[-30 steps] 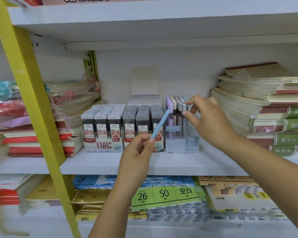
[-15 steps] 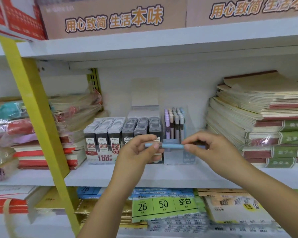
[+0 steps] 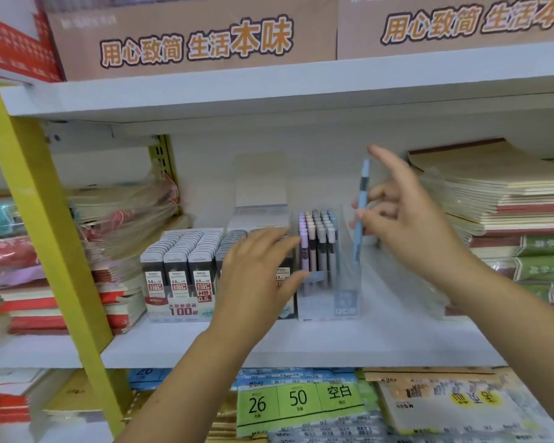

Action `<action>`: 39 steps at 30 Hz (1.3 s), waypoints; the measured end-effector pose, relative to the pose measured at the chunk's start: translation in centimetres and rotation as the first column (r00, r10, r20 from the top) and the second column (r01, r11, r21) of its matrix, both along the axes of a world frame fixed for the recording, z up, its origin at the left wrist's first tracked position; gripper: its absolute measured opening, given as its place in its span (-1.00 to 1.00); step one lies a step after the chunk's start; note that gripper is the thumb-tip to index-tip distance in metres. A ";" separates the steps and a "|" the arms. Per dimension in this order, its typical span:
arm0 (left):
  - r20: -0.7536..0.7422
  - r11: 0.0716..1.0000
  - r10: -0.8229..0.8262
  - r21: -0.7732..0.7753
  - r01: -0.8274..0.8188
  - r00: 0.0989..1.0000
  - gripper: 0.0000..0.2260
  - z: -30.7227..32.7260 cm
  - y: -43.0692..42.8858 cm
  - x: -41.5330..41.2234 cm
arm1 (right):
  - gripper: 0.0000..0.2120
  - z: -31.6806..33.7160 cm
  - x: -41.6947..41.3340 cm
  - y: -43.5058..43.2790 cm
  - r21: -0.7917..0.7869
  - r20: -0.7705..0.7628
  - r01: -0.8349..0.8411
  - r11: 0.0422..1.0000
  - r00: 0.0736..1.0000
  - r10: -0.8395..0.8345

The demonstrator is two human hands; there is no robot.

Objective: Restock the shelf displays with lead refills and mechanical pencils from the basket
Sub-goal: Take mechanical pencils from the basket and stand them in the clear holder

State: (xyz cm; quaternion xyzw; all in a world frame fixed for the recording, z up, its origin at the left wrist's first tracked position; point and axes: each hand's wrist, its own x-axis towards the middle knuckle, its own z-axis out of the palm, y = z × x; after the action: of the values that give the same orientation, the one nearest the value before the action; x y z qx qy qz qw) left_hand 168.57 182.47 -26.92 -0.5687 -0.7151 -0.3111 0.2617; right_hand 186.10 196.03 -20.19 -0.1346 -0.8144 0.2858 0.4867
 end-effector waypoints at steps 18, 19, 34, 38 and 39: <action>-0.091 1.000 -0.006 0.030 0.009 0.996 -0.76 -1.6 0.6 -0.7 | -0.56 -4.4 -3.3 3.2 0.284 0.168 0.238 0.929 0.941 -0.292; -0.091 1.000 -0.007 0.030 0.010 0.996 -0.76 -1.7 0.6 -0.7 | -0.60 -4.4 -3.3 3.3 0.289 0.180 0.237 0.928 0.938 -0.296; -0.094 0.998 -0.024 -0.053 0.019 0.995 -0.72 -0.5 -0.5 -0.2 | -0.56 -4.0 -1.7 1.3 0.211 0.283 0.241 0.947 0.912 -0.296; -0.188 0.994 -0.073 0.064 0.086 0.979 -0.76 -2.6 -3.7 1.1 | -0.67 -5.9 1.8 -2.8 0.073 0.085 0.185 0.980 0.978 -0.191; -0.197 0.986 -0.113 0.096 0.134 0.974 -0.78 -4.2 -4.9 1.5 | -0.71 -6.9 2.7 -4.0 0.033 0.052 0.150 0.988 0.987 -0.152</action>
State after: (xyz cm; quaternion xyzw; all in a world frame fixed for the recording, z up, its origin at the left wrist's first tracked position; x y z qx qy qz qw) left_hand 170.09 177.56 -31.10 -0.6243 -0.6319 -0.3091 0.3397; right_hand 188.84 191.98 -27.13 -0.1966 -0.8189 0.2326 0.4865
